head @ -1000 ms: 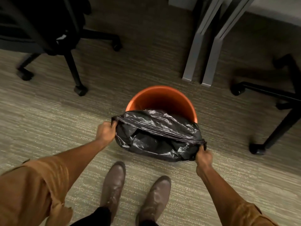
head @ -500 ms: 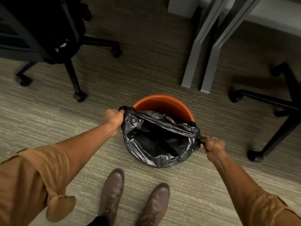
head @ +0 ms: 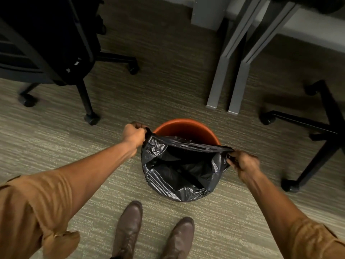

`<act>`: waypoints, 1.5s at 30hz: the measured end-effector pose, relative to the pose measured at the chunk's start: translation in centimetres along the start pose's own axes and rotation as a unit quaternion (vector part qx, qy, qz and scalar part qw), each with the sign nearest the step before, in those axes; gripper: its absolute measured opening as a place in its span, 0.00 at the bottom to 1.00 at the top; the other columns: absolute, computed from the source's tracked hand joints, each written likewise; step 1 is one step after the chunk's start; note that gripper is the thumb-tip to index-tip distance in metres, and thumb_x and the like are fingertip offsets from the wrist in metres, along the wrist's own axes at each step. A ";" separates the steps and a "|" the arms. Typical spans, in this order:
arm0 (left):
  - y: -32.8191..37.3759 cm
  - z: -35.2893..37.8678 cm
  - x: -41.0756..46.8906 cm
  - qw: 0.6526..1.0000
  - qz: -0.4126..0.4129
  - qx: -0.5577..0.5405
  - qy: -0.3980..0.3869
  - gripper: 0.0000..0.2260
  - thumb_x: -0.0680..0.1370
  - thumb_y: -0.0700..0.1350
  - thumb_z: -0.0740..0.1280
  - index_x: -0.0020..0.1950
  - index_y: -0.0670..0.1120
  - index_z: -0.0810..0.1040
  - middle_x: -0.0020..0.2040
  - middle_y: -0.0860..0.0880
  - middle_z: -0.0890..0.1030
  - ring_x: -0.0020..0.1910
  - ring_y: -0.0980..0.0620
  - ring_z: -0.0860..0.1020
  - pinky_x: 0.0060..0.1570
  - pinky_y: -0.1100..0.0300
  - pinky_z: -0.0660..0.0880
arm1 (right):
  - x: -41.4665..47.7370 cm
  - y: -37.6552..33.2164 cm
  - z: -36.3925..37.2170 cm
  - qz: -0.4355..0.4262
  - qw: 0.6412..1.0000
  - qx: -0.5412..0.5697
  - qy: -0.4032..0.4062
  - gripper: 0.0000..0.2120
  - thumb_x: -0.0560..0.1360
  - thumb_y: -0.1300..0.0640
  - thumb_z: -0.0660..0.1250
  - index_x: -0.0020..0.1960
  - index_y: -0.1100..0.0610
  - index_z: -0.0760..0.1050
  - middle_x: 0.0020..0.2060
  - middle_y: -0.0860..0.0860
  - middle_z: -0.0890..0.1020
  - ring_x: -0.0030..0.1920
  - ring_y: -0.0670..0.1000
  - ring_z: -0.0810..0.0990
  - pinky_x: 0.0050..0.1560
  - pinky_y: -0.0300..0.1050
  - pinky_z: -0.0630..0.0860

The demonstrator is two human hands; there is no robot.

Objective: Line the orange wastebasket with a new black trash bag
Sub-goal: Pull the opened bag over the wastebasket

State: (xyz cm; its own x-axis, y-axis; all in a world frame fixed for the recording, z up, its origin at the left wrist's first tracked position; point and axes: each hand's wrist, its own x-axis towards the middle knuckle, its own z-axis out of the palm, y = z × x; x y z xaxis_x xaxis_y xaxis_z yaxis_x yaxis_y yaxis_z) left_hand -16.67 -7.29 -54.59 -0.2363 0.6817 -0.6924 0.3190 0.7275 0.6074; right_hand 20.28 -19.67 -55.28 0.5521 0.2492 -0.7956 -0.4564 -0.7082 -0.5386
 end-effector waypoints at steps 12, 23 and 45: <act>1.3 0.8 1.5 0.997 0.070 0.006 -0.015 0.08 0.82 0.46 0.75 0.56 0.42 0.87 0.54 0.42 0.89 0.47 0.49 0.84 0.40 0.58 0.80 | -0.1 -1.4 2.3 -0.101 0.984 -0.147 0.005 0.06 0.78 0.66 0.70 0.46 0.60 0.85 0.44 0.54 0.89 0.42 0.55 0.88 0.38 0.48 0.84; 2.3 1.4 3.8 0.988 0.133 0.072 -0.021 0.07 0.83 0.45 0.75 0.46 0.47 0.84 0.32 0.50 0.84 0.18 0.60 0.77 0.17 0.65 0.68 | 2.2 -1.5 3.5 -0.076 0.992 -0.104 -0.016 0.04 0.75 0.59 0.77 0.43 0.58 0.87 0.37 0.52 0.89 0.27 0.47 0.80 0.25 0.42 0.72; 2.4 3.1 5.5 0.974 0.144 0.094 -0.150 0.28 0.73 0.71 0.73 0.47 0.45 0.87 0.40 0.55 0.88 0.44 0.52 0.85 0.45 0.59 0.76 | 4.2 0.3 6.4 -0.029 0.997 -0.055 -0.036 0.09 0.70 0.59 0.81 0.39 0.63 0.82 0.36 0.56 0.86 0.34 0.52 0.81 0.40 0.49 0.78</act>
State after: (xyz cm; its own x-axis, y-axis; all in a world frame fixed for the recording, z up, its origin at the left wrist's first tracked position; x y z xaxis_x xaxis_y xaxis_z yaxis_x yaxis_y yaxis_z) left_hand -14.32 -2.01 -58.15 0.1568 0.7821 -0.6031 0.5011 0.4632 0.7310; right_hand 18.03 -14.55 -60.58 0.5221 0.3354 -0.7842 -0.3441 -0.7585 -0.5534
